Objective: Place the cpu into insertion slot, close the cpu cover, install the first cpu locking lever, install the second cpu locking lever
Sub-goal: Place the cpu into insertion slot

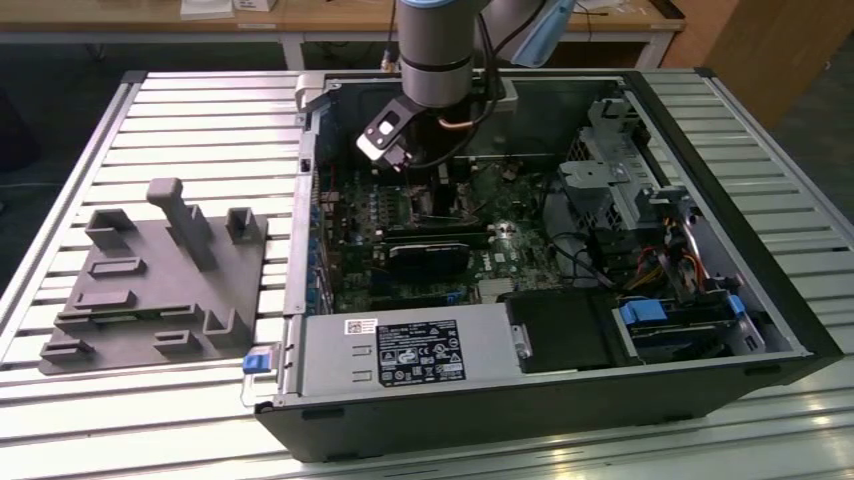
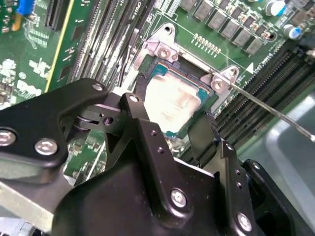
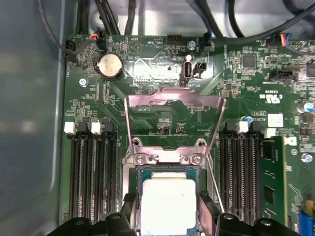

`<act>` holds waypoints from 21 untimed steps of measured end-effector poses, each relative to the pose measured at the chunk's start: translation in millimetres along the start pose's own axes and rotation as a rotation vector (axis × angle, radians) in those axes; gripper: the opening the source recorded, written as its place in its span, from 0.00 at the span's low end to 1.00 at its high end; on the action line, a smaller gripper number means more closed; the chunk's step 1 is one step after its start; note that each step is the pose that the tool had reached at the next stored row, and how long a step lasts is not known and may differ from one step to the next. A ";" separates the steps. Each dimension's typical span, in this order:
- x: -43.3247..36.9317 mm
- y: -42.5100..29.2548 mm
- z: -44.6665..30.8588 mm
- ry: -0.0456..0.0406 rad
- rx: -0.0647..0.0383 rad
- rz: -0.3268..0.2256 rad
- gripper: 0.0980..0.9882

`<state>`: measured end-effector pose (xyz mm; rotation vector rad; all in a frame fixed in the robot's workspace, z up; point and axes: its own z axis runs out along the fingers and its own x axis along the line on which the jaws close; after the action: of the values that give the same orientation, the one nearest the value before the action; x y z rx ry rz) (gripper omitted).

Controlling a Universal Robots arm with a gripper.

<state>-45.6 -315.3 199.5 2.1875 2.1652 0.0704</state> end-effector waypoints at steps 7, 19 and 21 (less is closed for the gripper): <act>-0.1 0.8 -9.7 0.0002 0.000 0.000 0.58; -0.1 0.8 -10.0 0.0001 0.000 0.000 0.29; -0.1 0.8 -10.0 0.0001 0.000 0.000 0.16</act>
<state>-45.6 -315.2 209.5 2.1875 2.1653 0.0706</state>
